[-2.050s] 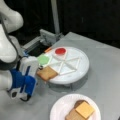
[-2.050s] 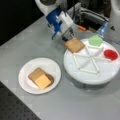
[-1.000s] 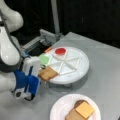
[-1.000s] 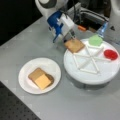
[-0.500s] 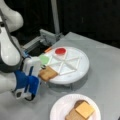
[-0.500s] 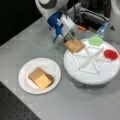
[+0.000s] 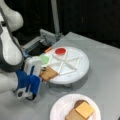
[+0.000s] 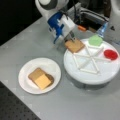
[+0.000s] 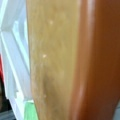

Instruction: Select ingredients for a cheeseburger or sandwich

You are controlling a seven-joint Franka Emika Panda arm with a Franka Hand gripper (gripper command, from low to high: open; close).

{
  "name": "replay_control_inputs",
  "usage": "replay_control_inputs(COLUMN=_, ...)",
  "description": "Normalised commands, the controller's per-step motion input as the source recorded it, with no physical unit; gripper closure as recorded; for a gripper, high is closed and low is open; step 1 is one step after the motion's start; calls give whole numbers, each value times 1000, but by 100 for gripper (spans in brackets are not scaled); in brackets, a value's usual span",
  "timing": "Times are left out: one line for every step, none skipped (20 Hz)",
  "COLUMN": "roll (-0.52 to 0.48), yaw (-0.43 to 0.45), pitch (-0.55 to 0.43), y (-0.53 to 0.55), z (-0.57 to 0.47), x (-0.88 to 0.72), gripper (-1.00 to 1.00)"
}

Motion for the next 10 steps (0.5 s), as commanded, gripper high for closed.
replay_control_inputs(roll=68, yaw=-5, pitch=-47, y=-186, z=-36, x=191, gripper=100)
replay_control_inputs(roll=71, yaw=-3, pitch=-47, y=-190, z=-36, x=193, gripper=100)
replay_control_inputs(roll=83, yaw=7, pitch=-49, y=-195, z=-32, x=194, gripper=100)
replay_control_inputs(roll=88, yaw=11, pitch=-48, y=-195, z=-32, x=193, gripper=100)
replay_control_inputs(roll=92, yaw=17, pitch=-46, y=-197, z=-30, x=192, gripper=100)
replay_control_inputs(roll=98, yaw=20, pitch=-44, y=-195, z=-27, x=194, gripper=100)
replay_control_inputs(roll=101, yaw=23, pitch=-40, y=-189, z=-23, x=199, gripper=100)
replay_control_inputs(roll=101, yaw=23, pitch=-36, y=-188, z=-32, x=202, gripper=100)
replay_control_inputs(roll=91, yaw=18, pitch=-24, y=-188, z=-50, x=200, gripper=100)
replay_control_inputs(roll=88, yaw=13, pitch=-16, y=-188, z=-62, x=194, gripper=100)
